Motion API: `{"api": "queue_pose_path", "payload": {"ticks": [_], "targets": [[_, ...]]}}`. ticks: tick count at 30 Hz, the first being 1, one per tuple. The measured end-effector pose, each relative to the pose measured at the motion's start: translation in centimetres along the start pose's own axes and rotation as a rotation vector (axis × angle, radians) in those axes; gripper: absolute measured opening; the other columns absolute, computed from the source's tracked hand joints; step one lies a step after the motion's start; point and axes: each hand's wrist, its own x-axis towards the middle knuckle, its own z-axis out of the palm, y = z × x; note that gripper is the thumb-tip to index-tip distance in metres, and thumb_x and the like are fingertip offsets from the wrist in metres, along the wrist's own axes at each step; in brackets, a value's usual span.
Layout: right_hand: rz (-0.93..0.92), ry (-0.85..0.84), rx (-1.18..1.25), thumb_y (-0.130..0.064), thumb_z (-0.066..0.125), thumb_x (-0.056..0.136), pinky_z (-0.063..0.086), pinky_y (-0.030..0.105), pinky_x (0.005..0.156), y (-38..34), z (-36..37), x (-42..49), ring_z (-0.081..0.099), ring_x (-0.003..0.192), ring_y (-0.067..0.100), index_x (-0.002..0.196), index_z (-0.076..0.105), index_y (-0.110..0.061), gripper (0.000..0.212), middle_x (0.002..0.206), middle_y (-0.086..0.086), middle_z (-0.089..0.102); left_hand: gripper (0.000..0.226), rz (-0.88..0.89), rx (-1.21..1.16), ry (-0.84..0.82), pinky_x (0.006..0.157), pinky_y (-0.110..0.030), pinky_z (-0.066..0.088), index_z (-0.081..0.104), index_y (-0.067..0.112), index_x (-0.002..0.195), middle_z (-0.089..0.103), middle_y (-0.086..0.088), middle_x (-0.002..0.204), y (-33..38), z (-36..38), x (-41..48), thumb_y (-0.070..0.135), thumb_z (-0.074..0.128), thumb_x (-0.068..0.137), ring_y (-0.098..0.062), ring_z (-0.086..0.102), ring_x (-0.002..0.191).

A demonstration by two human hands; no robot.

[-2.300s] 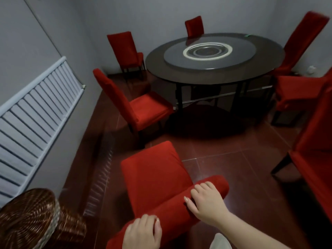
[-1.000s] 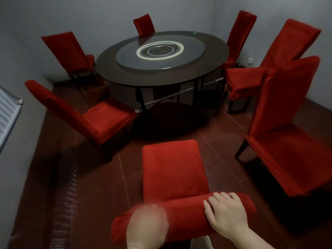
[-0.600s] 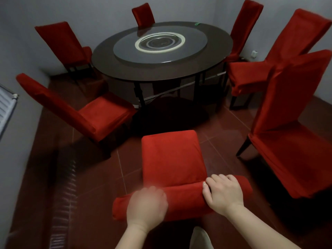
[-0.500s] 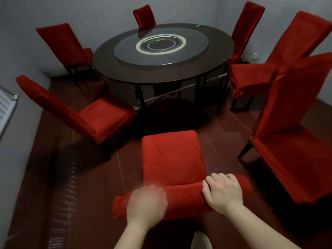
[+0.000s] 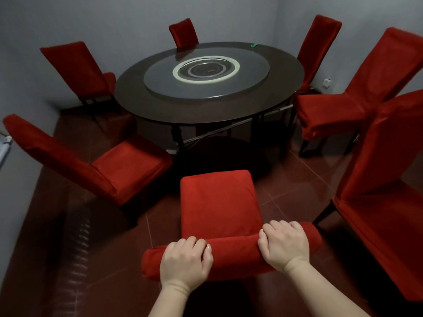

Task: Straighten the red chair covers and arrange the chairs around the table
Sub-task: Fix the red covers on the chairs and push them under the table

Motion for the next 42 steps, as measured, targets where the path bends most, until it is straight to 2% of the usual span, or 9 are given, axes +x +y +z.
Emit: {"api": "queue_pose_path", "payload": {"ticks": [16,23,30,37,42], "targets": [[-0.031,0.089,0.035,-0.031,0.046,0.083,0.037,0.038,0.053,1.5,8.1,14.3,0.047,0.048,0.025,0.053,0.052,-0.018,0.033,0.052,0.000,0.048,0.034,-0.051,0.073,-0.018,0.047,-0.038,0.041,0.065,0.020,0.064,0.053,0.002,0.057,-6.2,6.8,12.1,0.033,0.045,0.089,-0.023,0.051,0.049],[-0.034,0.060,0.075,-0.033,0.047,0.082,0.037,0.038,0.053,1.1,11.1,19.6,0.047,0.048,0.024,0.053,0.052,-0.020,0.032,0.053,-0.002,0.049,0.034,-0.070,0.096,-0.053,0.047,-0.038,0.042,0.064,0.019,0.065,0.052,0.002,0.058,-9.5,9.1,16.4,0.032,0.044,0.089,-0.024,0.051,0.048],[-0.059,0.060,0.078,-0.032,0.045,0.083,0.038,0.038,0.052,1.0,12.7,22.7,0.046,0.048,0.024,0.053,0.052,-0.019,0.034,0.052,-0.001,0.049,0.034,-0.097,0.114,-0.109,0.047,-0.037,0.042,0.065,0.019,0.066,0.053,0.001,0.059,-11.0,9.7,19.0,0.033,0.043,0.088,-0.024,0.052,0.049],[-0.039,0.064,0.076,-0.033,0.047,0.082,0.039,0.038,0.052,0.5,13.8,24.7,0.046,0.048,0.023,0.053,0.053,-0.019,0.032,0.052,-0.002,0.048,0.036,-0.078,0.117,-0.097,0.046,-0.039,0.041,0.065,0.018,0.066,0.052,0.000,0.058,-12.8,11.0,20.6,0.034,0.043,0.088,-0.024,0.051,0.048],[-0.043,0.002,0.054,-0.033,0.046,0.083,0.041,0.037,0.055,0.0,13.9,26.6,0.050,0.050,0.024,0.055,0.058,-0.018,0.033,0.054,-0.001,0.053,0.038,-0.075,0.111,-0.158,0.047,-0.038,0.041,0.066,0.017,0.066,0.055,-0.002,0.060,-13.9,10.9,22.4,0.034,0.041,0.089,-0.027,0.053,0.049]]}}
